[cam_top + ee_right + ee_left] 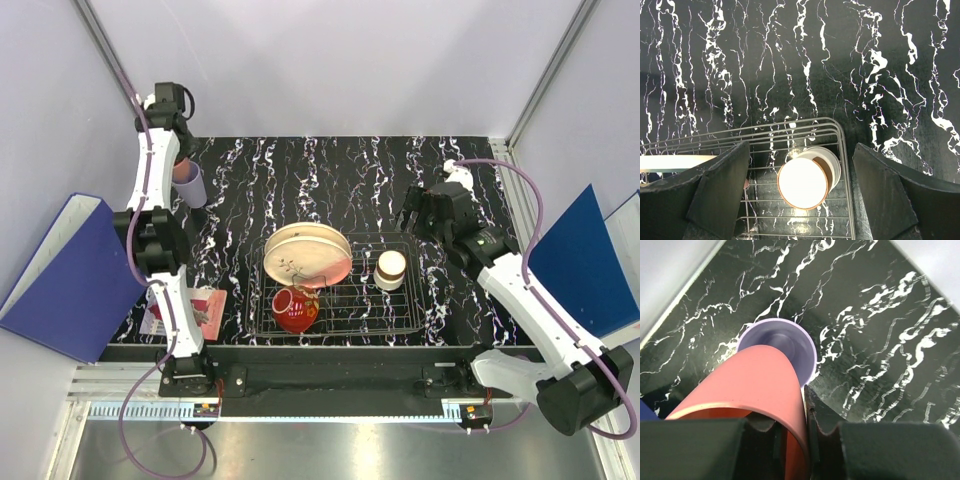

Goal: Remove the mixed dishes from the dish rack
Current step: Place the cup at the center of the board, then pick up the cup from the dish rack.

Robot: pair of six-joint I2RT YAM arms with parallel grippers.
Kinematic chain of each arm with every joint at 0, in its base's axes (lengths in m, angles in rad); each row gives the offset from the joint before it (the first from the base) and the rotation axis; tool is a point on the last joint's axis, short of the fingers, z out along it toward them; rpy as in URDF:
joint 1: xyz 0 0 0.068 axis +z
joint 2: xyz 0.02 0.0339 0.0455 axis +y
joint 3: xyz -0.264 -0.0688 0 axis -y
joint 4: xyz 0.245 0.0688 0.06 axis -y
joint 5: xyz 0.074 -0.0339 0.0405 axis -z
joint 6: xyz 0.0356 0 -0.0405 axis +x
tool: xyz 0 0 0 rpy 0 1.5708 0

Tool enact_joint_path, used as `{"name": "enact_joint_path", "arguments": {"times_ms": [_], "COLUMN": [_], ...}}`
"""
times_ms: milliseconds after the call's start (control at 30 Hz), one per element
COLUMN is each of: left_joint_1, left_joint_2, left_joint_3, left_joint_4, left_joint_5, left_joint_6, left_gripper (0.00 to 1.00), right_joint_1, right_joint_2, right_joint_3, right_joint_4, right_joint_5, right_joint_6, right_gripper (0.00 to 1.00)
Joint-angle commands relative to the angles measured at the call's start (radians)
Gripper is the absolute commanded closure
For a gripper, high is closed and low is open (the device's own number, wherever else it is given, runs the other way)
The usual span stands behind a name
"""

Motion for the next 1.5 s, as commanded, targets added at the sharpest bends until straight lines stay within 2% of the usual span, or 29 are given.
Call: {"name": "enact_joint_path", "arguments": {"times_ms": [0, 333, 367, 400, 433, 500, 533, 667, 733, 800, 967, 1067, 1100, 1133, 1200, 1233, 1267, 1300, 1367, 1467], "left_joint_1": [0.006, 0.012, 0.014, 0.014, 0.014, 0.015, 0.015, 0.017, 0.015, 0.012, -0.037, -0.097, -0.150, -0.181, -0.287, -0.325, -0.403, -0.443, -0.529, -0.572], "left_joint_2": [0.051, 0.093, 0.099, 0.102, 0.101, 0.096, 0.091, 0.039, 0.015, -0.034, -0.169, -0.256, -0.283, -0.310, -0.405, -0.477, -0.510, -0.539, -0.605, -0.669], "left_joint_3": [0.071, 0.088, 0.086, 0.088, 0.091, 0.109, 0.114, 0.125, 0.137, 0.151, 0.152, 0.105, 0.079, 0.048, -0.088, -0.143, -0.250, -0.295, -0.410, -0.539], "left_joint_4": [0.033, 0.059, 0.060, 0.060, 0.062, 0.060, 0.062, 0.063, 0.053, 0.050, 0.019, 0.011, 0.019, 0.034, 0.109, 0.137, 0.160, 0.195, 0.212, 0.228], "left_joint_5": [0.037, 0.089, 0.095, 0.097, 0.100, 0.098, 0.098, 0.097, 0.086, 0.089, 0.083, 0.081, 0.069, 0.055, 0.040, 0.029, 0.005, -0.021, -0.072, -0.040], "left_joint_6": [0.000, 0.000, 0.000, 0.001, 0.004, 0.006, 0.004, -0.007, -0.020, -0.031, -0.057, -0.068, -0.092, -0.088, -0.060, -0.050, -0.034, -0.008, 0.013, 0.013], "left_gripper": [1.00, 1.00, 0.98, 0.90, 0.72, 0.54, 0.41, 0.22, 0.16, 0.03, 0.01, 0.01, 0.01, 0.01, 0.01, 0.01, 0.01, 0.01, 0.01, 0.01], "right_joint_1": [0.009, 0.009, 0.009, 0.009, 0.009, 0.009, 0.009, 0.011, 0.009, 0.010, 0.010, 0.009, 0.009, 0.011, 0.020, 0.064, 0.098, 0.123, 0.167, 0.212], "right_joint_2": [0.003, 0.025, 0.029, 0.029, 0.029, 0.028, 0.025, 0.025, 0.029, 0.034, 0.056, 0.042, 0.031, 0.007, -0.003, -0.009, -0.016, -0.023, -0.035, -0.035], "right_joint_3": [-0.009, -0.030, -0.030, -0.032, -0.032, -0.033, -0.032, -0.029, -0.021, -0.015, 0.005, -0.025, -0.035, -0.041, -0.023, -0.015, -0.010, -0.013, -0.021, -0.033], "right_joint_4": [0.055, 0.085, 0.087, 0.086, 0.086, 0.086, 0.086, 0.087, 0.087, 0.087, 0.050, 0.084, 0.090, 0.108, 0.089, 0.045, 0.027, 0.012, -0.040, -0.091], "right_joint_5": [0.001, -0.001, -0.005, -0.004, -0.002, 0.004, 0.007, 0.016, 0.021, 0.027, 0.125, 0.093, 0.105, 0.041, -0.069, -0.067, -0.032, 0.026, 0.045, 0.094], "right_joint_6": [-0.019, -0.022, -0.024, -0.022, -0.024, -0.029, -0.032, -0.038, -0.039, -0.041, 0.017, -0.013, 0.002, 0.001, -0.050, -0.061, -0.067, -0.070, -0.067, -0.053], "right_gripper": [0.08, 0.08, 0.08, 0.08, 0.07, 0.07, 0.07, 0.07, 0.05, 0.00, 0.00, 0.00, 0.00, 0.00, 0.00, 0.00, 0.00, 0.00, 0.00, 0.00]}}
